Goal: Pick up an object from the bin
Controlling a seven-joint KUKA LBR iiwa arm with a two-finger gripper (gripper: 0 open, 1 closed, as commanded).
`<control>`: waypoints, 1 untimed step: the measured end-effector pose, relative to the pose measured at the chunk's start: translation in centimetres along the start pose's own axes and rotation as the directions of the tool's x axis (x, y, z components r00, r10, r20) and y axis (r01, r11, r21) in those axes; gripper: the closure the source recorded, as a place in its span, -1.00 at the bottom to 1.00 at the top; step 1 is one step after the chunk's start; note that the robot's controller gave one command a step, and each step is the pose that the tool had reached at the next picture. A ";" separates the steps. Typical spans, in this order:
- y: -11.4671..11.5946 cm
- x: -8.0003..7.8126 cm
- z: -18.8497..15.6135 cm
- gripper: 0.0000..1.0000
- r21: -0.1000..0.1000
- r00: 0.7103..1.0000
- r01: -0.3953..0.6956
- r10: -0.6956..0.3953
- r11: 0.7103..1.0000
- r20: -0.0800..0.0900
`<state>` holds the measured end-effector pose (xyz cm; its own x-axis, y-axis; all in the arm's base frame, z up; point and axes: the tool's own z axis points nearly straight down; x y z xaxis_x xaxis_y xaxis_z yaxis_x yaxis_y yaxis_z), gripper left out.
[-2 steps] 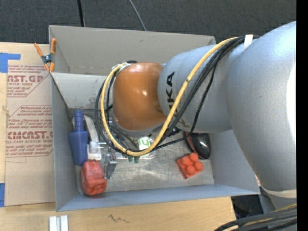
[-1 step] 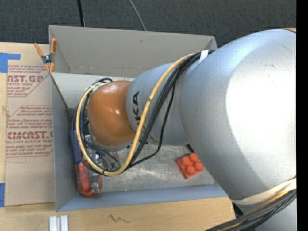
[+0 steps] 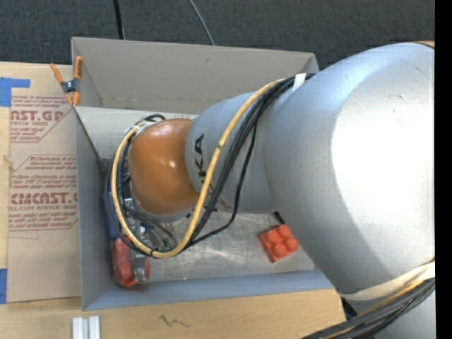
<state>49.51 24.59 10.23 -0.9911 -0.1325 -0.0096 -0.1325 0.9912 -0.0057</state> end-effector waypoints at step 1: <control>0.0 0.0 0.0 1.00 0.000 1.000 0.001 -0.001 1.000 0.000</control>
Offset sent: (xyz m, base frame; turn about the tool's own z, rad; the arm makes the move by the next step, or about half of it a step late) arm 0.0205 -0.0087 -0.0323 -0.1503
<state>49.52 24.55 10.28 -0.9910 -0.1336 -0.0096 -0.1336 0.9910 -0.0053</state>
